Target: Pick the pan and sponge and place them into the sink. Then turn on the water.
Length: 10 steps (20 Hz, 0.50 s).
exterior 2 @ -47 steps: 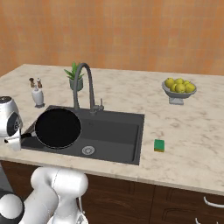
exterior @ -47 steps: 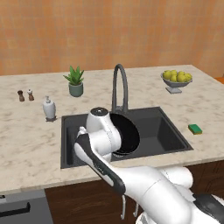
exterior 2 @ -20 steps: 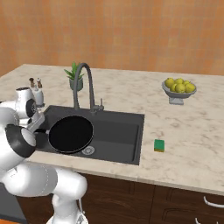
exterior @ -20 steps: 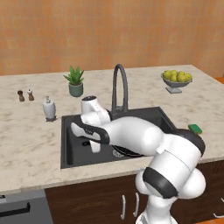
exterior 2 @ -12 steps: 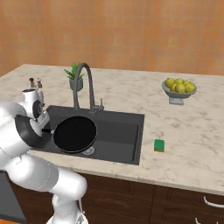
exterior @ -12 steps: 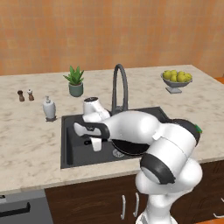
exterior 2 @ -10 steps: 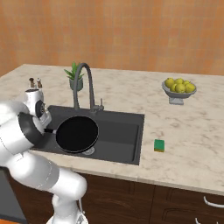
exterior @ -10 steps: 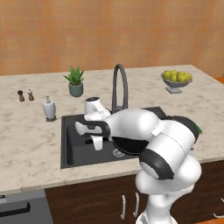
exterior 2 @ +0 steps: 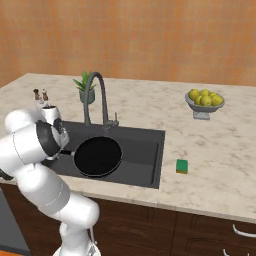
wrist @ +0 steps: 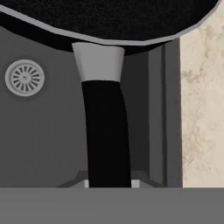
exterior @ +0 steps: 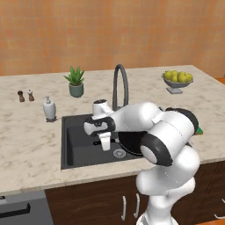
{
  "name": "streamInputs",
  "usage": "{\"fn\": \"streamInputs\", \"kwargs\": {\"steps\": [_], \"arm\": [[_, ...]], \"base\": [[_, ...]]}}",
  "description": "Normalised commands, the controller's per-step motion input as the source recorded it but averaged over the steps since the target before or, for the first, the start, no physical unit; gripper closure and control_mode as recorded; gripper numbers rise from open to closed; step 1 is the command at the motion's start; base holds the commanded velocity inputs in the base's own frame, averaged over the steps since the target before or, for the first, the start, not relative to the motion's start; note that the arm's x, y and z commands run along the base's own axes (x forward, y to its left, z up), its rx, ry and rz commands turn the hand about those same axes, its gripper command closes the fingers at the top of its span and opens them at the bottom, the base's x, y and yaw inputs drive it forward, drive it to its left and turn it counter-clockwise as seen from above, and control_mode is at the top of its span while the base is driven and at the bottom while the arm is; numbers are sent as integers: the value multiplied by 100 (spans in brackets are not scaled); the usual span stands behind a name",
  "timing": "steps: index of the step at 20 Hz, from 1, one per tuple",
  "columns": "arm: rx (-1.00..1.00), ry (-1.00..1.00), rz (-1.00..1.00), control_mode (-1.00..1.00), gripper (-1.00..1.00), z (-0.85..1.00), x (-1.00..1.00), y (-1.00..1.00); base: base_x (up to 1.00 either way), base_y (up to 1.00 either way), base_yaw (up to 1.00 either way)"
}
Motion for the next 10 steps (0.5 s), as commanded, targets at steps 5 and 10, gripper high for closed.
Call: {"fn": "streamInputs", "kwargs": {"steps": [5,10], "arm": [[-4,3,0,-100,100,-58,17,0],[-1,0,0,-100,100,-43,29,0]], "base": [[0,0,0],[0,0,0]]}}
